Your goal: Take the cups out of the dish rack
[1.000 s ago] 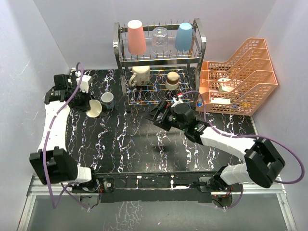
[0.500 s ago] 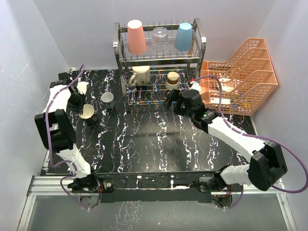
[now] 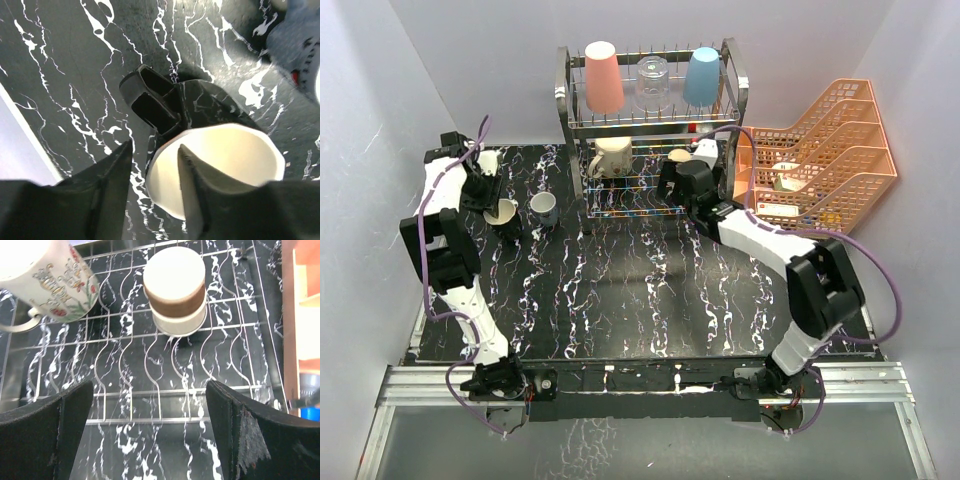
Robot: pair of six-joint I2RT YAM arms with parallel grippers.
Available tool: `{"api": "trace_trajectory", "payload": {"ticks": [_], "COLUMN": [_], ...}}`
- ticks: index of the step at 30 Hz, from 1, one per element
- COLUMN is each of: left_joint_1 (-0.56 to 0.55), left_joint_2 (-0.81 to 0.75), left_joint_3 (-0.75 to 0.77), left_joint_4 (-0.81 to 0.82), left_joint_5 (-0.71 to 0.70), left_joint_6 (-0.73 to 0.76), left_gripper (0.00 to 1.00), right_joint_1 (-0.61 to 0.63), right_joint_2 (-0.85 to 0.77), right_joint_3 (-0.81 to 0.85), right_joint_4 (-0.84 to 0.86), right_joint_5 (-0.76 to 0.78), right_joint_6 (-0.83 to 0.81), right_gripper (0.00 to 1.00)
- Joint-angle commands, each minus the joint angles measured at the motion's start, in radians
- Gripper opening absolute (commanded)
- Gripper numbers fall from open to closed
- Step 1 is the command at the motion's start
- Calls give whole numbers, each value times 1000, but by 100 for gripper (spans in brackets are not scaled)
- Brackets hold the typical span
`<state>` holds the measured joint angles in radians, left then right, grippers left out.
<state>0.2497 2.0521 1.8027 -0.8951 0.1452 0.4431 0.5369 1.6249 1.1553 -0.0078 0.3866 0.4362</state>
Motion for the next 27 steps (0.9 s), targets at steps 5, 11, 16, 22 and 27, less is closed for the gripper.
{"api": "trace_trajectory", "payload": {"ticks": [5, 11, 16, 22, 27], "left_joint_1": [3, 4, 4, 4, 3], "left_joint_2": [-89, -126, -167, -300, -397], "left_joint_3": [123, 245, 261, 72, -75], "left_joint_4": [-75, -164, -231, -225, -224], "left_joint_5": [84, 155, 284, 463, 557], "left_joint_6": [-1, -21, -47, -36, 4], "left_gripper": [76, 89, 95, 95, 94], "right_joint_1": [-34, -72, -85, -87, -87], "right_joint_2": [234, 344, 410, 495, 517], "right_joint_3": [175, 268, 322, 380, 381], "right_joint_4": [190, 204, 213, 238, 309], "right_joint_5": [137, 130, 123, 118, 85], "right_joint_6": [-175, -197, -214, -234, -241], "right_gripper": [99, 99, 99, 98, 92]}}
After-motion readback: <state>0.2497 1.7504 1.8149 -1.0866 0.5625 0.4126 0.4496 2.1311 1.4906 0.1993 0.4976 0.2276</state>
